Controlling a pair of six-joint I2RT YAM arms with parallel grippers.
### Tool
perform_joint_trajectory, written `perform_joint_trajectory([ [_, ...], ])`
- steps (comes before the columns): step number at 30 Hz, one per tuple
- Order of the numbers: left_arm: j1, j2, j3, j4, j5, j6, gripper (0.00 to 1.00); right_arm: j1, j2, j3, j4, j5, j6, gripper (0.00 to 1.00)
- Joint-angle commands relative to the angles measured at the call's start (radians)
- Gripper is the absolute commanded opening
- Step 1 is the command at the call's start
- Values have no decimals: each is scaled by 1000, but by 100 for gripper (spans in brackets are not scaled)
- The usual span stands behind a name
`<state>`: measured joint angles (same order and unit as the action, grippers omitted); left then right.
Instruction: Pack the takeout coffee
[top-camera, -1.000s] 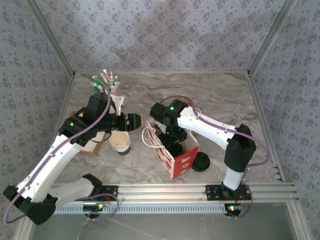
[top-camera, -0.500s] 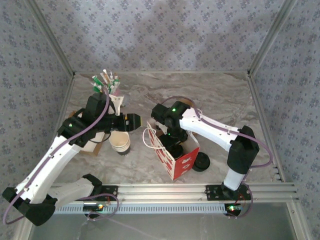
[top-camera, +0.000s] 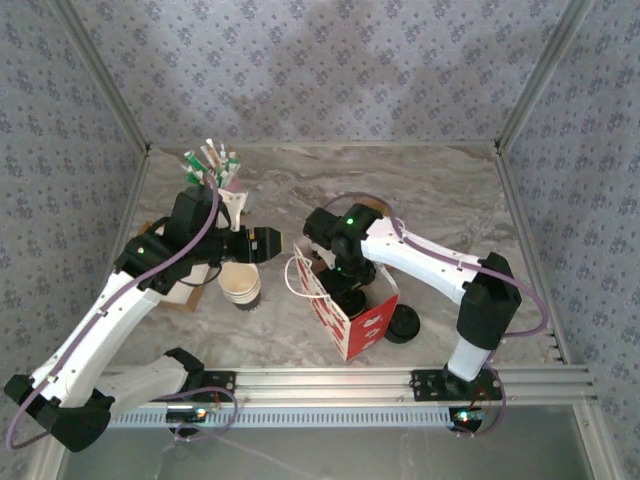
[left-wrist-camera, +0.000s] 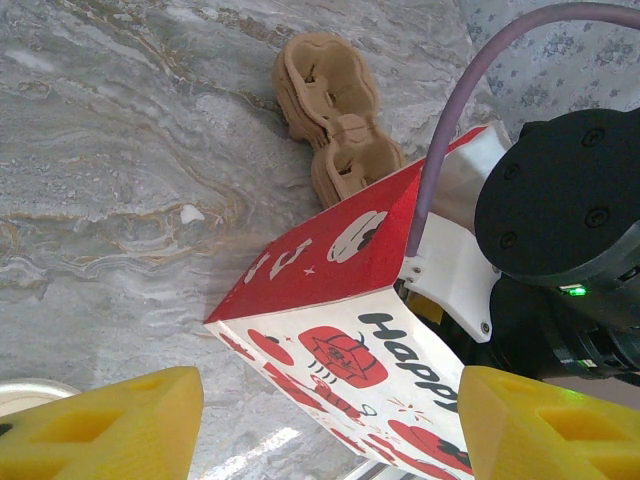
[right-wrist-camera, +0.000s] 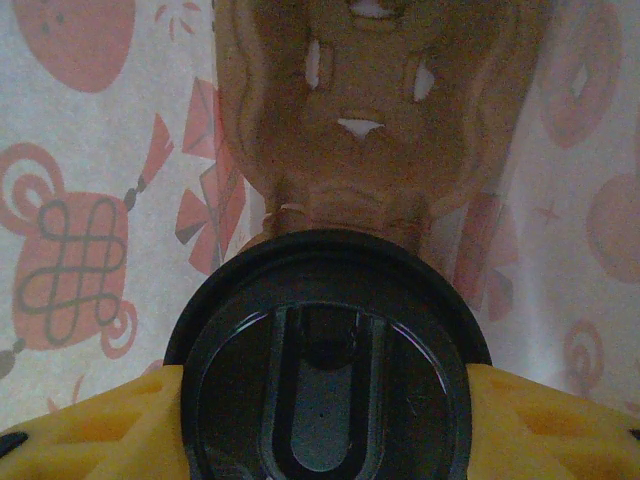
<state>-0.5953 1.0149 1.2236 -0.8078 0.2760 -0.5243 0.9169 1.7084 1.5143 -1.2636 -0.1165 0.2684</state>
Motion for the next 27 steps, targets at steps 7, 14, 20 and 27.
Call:
perform_joint_trajectory([
  [7,8,-21,1,2,-5,-3,68,4,-15,-17,-14,-3,2,61],
  [14,8,-21,4,-1,-8,-4,68,4,-18,-20,-14,-2,3,61],
  [20,8,-27,5,4,3,-16,68,7,-32,0,-34,11,6,61],
  [27,8,-35,2,0,12,-17,67,16,-53,50,-65,18,17,61],
])
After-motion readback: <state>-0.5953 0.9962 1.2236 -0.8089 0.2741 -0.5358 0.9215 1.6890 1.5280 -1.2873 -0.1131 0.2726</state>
